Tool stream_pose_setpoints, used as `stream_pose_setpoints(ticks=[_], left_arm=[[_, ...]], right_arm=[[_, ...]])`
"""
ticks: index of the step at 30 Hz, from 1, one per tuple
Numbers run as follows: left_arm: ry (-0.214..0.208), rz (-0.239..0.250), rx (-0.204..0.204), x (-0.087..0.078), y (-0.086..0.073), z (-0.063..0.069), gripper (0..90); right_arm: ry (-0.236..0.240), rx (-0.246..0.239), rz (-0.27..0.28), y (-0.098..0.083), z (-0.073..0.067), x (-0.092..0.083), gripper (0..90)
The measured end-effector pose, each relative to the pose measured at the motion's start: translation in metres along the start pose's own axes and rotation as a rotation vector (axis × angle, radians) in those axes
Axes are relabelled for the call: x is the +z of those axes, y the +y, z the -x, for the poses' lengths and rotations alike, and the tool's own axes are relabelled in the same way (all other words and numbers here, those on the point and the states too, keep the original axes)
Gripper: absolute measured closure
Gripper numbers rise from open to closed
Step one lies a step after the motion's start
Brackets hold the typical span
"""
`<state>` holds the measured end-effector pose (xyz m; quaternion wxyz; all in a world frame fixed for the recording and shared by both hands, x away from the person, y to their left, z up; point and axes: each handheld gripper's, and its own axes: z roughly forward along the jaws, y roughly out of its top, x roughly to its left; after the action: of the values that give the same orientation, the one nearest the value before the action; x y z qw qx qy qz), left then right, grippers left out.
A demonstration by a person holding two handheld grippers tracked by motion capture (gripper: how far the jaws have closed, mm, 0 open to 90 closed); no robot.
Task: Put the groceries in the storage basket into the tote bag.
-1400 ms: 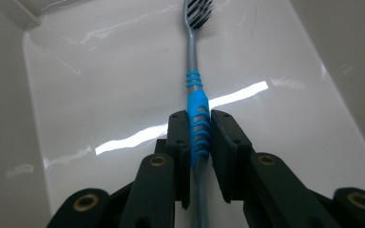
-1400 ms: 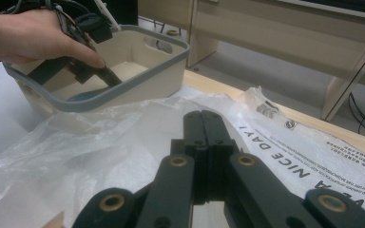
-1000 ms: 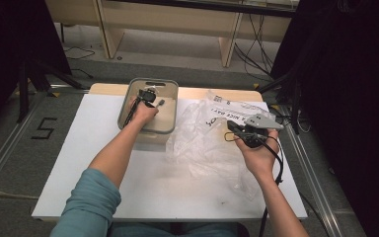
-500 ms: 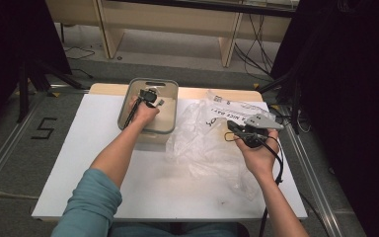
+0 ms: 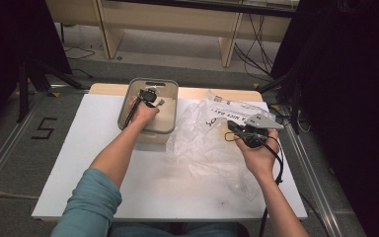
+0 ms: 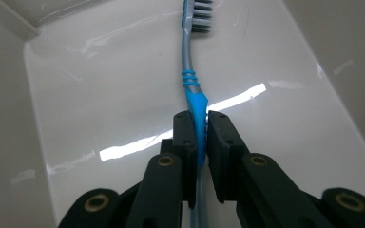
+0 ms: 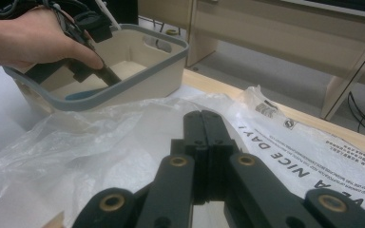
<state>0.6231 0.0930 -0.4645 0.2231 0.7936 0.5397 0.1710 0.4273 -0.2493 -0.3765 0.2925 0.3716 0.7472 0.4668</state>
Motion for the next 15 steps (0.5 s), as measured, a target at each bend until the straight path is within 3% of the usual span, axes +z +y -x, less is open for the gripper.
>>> stream_pose_setpoints(ticks=[15], left_arm=[[0.005, 0.071, -0.016, -0.010, 0.004, -0.004, 81.9]], right_arm=[[0.000, 0.002, -0.001, 0.000, 0.000, 0.001, 90.0]])
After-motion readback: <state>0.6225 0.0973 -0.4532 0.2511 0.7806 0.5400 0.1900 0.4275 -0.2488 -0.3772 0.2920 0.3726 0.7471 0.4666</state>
